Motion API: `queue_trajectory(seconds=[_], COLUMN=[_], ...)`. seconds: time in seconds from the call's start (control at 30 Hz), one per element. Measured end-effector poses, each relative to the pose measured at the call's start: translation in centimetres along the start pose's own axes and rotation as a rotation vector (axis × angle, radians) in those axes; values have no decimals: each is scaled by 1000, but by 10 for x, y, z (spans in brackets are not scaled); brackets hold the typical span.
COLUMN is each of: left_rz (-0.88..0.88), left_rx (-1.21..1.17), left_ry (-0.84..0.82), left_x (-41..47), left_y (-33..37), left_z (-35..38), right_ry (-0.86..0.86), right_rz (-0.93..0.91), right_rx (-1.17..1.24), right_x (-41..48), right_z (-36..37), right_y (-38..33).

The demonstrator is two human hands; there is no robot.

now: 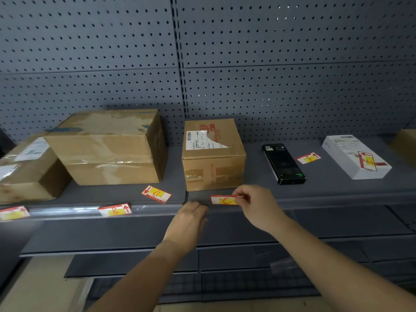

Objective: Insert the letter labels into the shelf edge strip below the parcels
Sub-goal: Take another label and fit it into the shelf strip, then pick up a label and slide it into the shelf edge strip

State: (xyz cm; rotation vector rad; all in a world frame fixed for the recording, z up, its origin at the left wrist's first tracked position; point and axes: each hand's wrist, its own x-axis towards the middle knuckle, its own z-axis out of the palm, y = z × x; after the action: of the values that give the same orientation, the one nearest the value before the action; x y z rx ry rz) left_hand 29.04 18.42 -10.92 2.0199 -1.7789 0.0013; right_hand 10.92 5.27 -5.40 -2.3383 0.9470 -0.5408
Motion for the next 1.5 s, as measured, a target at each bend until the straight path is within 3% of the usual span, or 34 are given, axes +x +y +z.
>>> queue_trajectory(seconds=[0.5, 0.83, 0.97, 1.1, 1.5], left_rz=[19, -24, -47, -63, 14], left_rx=[-20, -11, 46, 38, 185], left_ry=[-57, -64, 11, 96, 106], left_x=[2, 4, 7, 26, 55], left_y=[-6, 1, 10, 34, 111], left_z=[-12, -17, -25, -46, -65], right_ry=[-15, 16, 34, 64, 213], right_rz=[-214, -157, -106, -68, 107], right_rx=[-378, -353, -291, -242, -251], right_x=[4, -1, -4, -5, -56], right_z=[28, 24, 15, -6, -76], right_y=[4, 7, 2, -15, -19])
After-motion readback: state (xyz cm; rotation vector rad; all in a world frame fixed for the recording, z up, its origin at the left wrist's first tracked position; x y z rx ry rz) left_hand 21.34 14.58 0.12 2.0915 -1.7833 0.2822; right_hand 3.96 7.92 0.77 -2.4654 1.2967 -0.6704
